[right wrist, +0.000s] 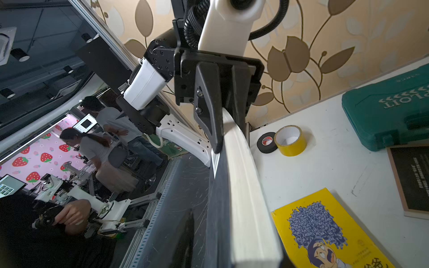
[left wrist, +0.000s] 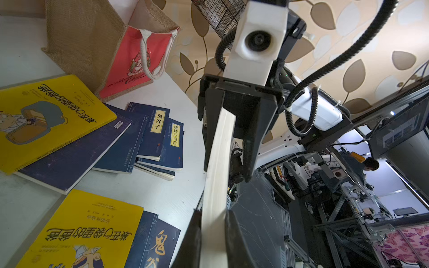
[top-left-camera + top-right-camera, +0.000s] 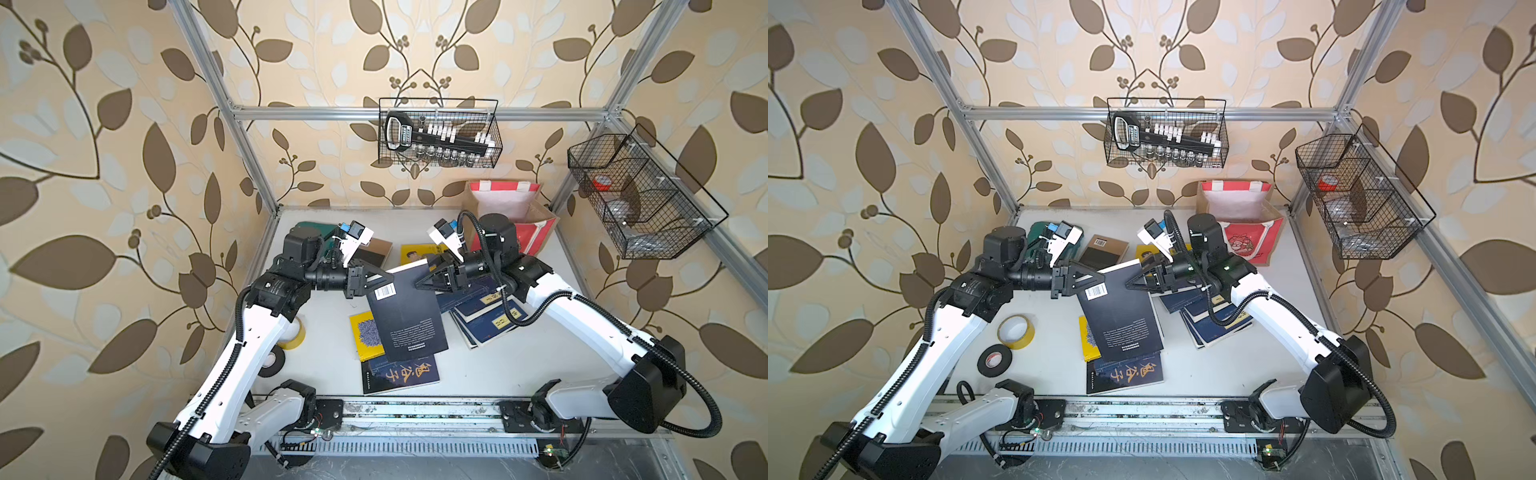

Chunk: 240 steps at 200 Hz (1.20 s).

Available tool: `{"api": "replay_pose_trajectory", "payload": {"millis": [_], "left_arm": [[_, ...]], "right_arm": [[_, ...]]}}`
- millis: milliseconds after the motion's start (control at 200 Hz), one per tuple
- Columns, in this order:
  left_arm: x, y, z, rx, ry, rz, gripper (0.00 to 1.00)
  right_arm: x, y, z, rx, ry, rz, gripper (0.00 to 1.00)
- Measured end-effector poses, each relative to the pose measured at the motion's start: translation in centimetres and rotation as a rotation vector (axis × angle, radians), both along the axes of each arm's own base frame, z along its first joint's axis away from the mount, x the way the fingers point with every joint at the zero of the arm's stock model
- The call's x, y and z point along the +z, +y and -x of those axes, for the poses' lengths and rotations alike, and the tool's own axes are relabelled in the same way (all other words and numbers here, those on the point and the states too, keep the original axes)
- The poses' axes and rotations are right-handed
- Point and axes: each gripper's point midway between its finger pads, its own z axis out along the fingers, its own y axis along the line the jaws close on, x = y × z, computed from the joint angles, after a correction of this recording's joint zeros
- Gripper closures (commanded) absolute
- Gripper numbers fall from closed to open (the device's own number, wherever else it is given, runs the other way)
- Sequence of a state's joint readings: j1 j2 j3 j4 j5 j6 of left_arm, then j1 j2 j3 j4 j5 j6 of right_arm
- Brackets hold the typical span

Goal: Put the books into the canvas bag
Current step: Pick up the book from the book, then place the book in the canvas bag.

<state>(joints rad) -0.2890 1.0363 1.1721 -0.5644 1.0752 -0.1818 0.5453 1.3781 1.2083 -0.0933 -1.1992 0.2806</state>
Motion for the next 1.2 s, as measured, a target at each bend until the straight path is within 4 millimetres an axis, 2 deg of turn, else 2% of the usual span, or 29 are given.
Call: {"api": "replay_pose_trajectory", "payload": {"millis": [55,115,145,160,265,305,320,325,330,340,345,350,400,410,465,520,635,730,855,1005,1120,1200], "left_arm": [[0.1,0.0,0.2,-0.005,-0.013,-0.007,1.00],[0.1,0.1,0.4,-0.012,-0.021,-0.015,1.00],[0.0,0.1,0.5,-0.014,-0.019,-0.020,1.00],[0.0,0.2,0.5,-0.015,-0.019,-0.022,1.00],[-0.3,0.2,0.6,-0.024,-0.013,-0.037,1.00],[-0.2,0.1,0.5,-0.027,-0.015,-0.037,0.86],[-0.1,0.1,0.4,-0.028,-0.016,-0.037,0.71],[-0.1,0.1,0.4,-0.028,-0.016,-0.037,0.63],[-0.1,0.1,0.4,-0.029,-0.019,-0.036,0.63],[-0.1,0.1,0.3,-0.029,-0.019,-0.036,0.50],[0.0,0.1,0.3,-0.029,-0.016,-0.035,0.40],[0.0,0.0,0.3,-0.028,-0.017,-0.035,0.36],[0.1,0.0,0.0,-0.023,-0.026,-0.035,0.04],[0.1,0.0,-0.1,-0.020,-0.027,-0.034,0.02],[0.2,0.0,-0.5,-0.006,-0.036,-0.035,0.01],[0.3,0.1,-1.0,0.019,-0.046,-0.039,0.01],[0.1,0.5,-2.2,0.092,-0.051,-0.067,0.01],[-0.4,1.0,-2.8,0.155,-0.054,-0.093,0.01],[-1.5,1.7,-3.2,0.217,-0.041,-0.122,0.01],[-2.9,2.2,-3.5,0.262,-0.016,-0.151,0.01],[-2.9,2.4,-3.5,0.273,-0.023,-0.156,0.01],[-2.6,2.5,-3.2,0.279,-0.036,-0.153,0.01]], "right_arm": [[0.1,0.0,0.2,0.008,0.002,0.002,0.69],[-0.1,0.2,0.3,0.015,0.006,0.007,0.82],[-0.3,0.2,0.3,0.018,0.012,0.013,0.91],[-0.4,0.2,0.3,0.017,0.016,0.017,1.00],[-0.7,0.2,0.3,0.010,0.024,0.037,1.00],[-0.7,0.2,0.2,0.001,0.022,0.045,1.00],[-0.6,0.2,0.1,-0.002,0.021,0.047,1.00],[-0.6,0.2,0.1,-0.003,0.020,0.047,1.00],[-0.6,0.2,0.1,-0.006,0.018,0.048,1.00],[-0.6,0.1,0.0,-0.010,0.018,0.050,1.00],[-0.5,0.1,-0.1,-0.015,0.018,0.052,1.00],[-0.5,0.1,-0.1,-0.016,0.017,0.053,1.00],[-0.5,-0.1,-0.7,-0.051,0.016,0.067,1.00],[-0.5,-0.2,-0.9,-0.061,0.016,0.070,1.00],[-0.5,-1.1,-2.3,-0.128,0.017,0.086,1.00],[-0.4,-2.8,-4.4,-0.227,0.026,0.097,1.00],[1.2,-8.6,-9.6,-0.535,-0.002,0.102,1.00],[3.0,-13.2,-12.3,-0.792,-0.078,0.116,1.00],[6.0,-17.1,-13.8,-1.056,-0.190,0.136,1.00],[9.0,-21.8,-14.4,-1.343,-0.328,0.164,1.00],[10.5,-25.0,-15.0,-1.518,-0.417,0.210,1.00],[11.4,-26.5,-15.9,-1.600,-0.469,0.236,1.00]]}}
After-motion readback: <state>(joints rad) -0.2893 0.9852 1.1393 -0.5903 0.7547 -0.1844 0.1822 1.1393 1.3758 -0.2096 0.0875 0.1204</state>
